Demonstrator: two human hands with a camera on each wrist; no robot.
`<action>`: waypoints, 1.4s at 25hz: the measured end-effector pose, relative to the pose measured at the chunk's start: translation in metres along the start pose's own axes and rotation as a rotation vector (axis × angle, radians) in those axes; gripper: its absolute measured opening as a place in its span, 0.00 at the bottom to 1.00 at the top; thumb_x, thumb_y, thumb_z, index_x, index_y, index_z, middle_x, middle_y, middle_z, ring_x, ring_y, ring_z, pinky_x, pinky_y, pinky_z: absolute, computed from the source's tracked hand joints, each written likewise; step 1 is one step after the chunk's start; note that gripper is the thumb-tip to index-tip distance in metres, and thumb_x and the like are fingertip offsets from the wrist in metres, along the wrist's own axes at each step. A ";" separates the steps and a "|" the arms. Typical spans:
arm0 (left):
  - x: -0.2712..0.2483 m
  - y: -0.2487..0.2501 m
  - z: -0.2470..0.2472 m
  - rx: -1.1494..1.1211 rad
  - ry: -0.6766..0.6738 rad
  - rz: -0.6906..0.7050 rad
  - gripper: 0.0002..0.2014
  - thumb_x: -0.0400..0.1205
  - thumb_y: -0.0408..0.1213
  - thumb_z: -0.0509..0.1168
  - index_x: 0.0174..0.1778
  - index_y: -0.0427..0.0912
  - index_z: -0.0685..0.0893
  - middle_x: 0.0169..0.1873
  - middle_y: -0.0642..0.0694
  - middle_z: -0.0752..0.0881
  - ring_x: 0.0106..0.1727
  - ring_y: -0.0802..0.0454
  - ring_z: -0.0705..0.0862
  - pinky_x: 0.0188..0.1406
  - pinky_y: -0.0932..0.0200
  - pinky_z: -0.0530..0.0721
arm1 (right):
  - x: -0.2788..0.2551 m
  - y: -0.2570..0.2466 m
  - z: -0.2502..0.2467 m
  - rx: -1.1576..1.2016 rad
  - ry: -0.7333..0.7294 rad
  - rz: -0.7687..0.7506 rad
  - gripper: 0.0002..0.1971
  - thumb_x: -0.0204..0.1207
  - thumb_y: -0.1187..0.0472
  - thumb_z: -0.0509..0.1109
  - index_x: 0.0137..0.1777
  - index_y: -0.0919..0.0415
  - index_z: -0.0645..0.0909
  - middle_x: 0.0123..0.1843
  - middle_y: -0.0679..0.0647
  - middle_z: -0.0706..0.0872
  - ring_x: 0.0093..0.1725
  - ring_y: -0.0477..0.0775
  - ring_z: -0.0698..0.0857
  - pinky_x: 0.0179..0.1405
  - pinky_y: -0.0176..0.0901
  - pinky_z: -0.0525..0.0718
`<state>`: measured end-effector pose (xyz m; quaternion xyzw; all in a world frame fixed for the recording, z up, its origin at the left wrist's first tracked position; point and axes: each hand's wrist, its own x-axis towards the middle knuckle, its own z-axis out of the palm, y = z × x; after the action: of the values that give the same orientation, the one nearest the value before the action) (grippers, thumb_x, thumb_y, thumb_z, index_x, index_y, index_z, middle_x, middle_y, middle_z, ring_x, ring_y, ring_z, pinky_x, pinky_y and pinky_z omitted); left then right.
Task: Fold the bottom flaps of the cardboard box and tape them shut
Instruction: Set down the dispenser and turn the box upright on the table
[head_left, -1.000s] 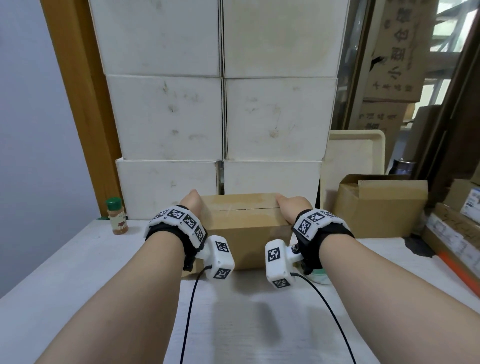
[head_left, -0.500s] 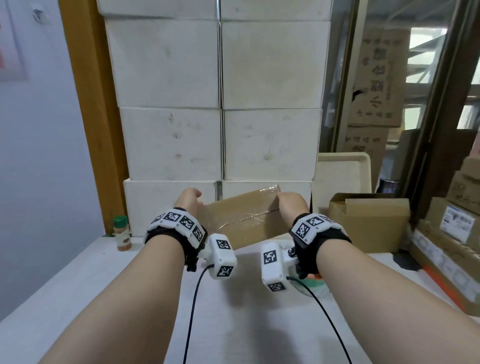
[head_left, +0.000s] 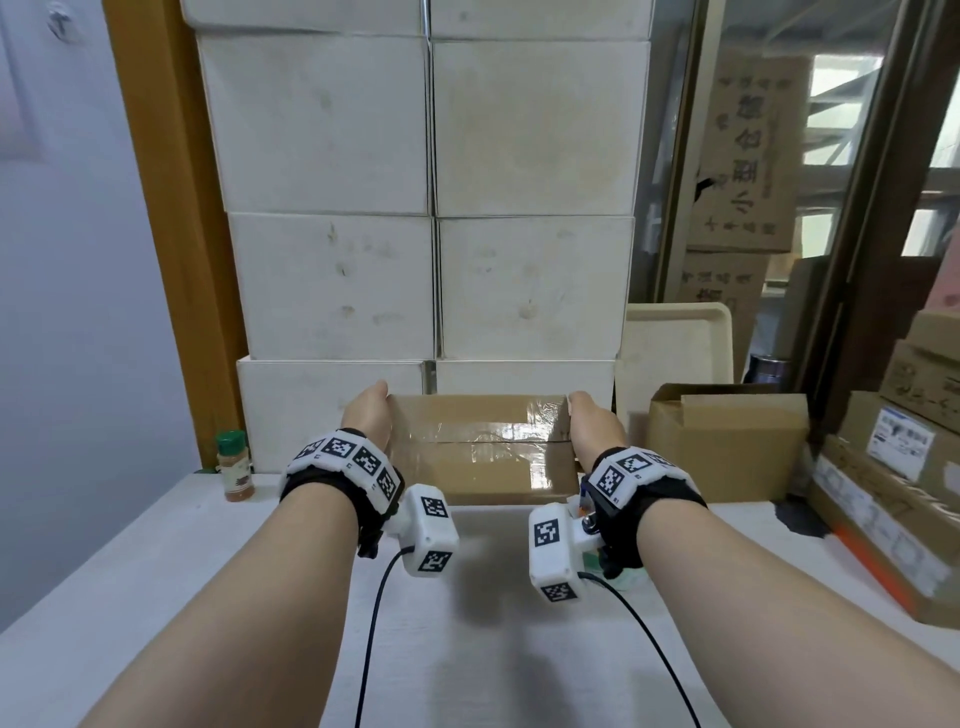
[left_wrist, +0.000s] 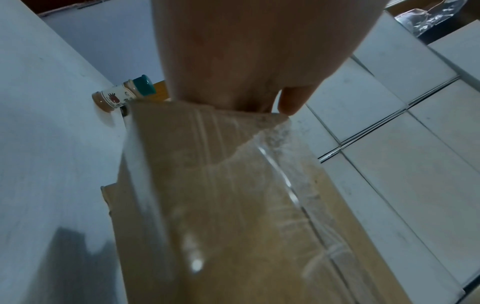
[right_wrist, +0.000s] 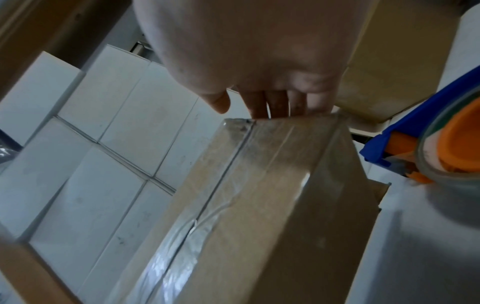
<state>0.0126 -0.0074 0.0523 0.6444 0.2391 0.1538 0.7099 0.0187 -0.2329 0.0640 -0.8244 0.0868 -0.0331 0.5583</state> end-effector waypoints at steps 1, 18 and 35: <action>-0.008 0.003 0.001 0.017 -0.009 0.008 0.22 0.76 0.50 0.54 0.55 0.36 0.77 0.63 0.37 0.81 0.63 0.39 0.79 0.73 0.44 0.71 | 0.000 0.002 0.000 0.013 -0.001 0.009 0.21 0.82 0.51 0.50 0.30 0.61 0.68 0.31 0.55 0.71 0.31 0.54 0.70 0.40 0.45 0.68; -0.034 0.005 -0.001 0.487 0.061 0.114 0.11 0.87 0.25 0.45 0.56 0.31 0.72 0.71 0.27 0.74 0.55 0.41 0.74 0.65 0.52 0.75 | 0.001 0.004 0.006 -0.028 0.004 0.016 0.21 0.80 0.48 0.51 0.33 0.62 0.71 0.34 0.56 0.75 0.33 0.56 0.73 0.40 0.45 0.70; -0.003 -0.013 -0.007 0.083 0.081 -0.024 0.27 0.62 0.59 0.50 0.41 0.41 0.80 0.51 0.41 0.86 0.55 0.41 0.83 0.67 0.40 0.75 | 0.001 0.010 0.006 0.144 -0.028 0.088 0.23 0.70 0.43 0.49 0.38 0.61 0.78 0.42 0.58 0.84 0.46 0.61 0.83 0.61 0.54 0.80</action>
<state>0.0051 -0.0042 0.0393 0.6637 0.2813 0.1611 0.6741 0.0200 -0.2308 0.0525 -0.7779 0.1125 -0.0035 0.6182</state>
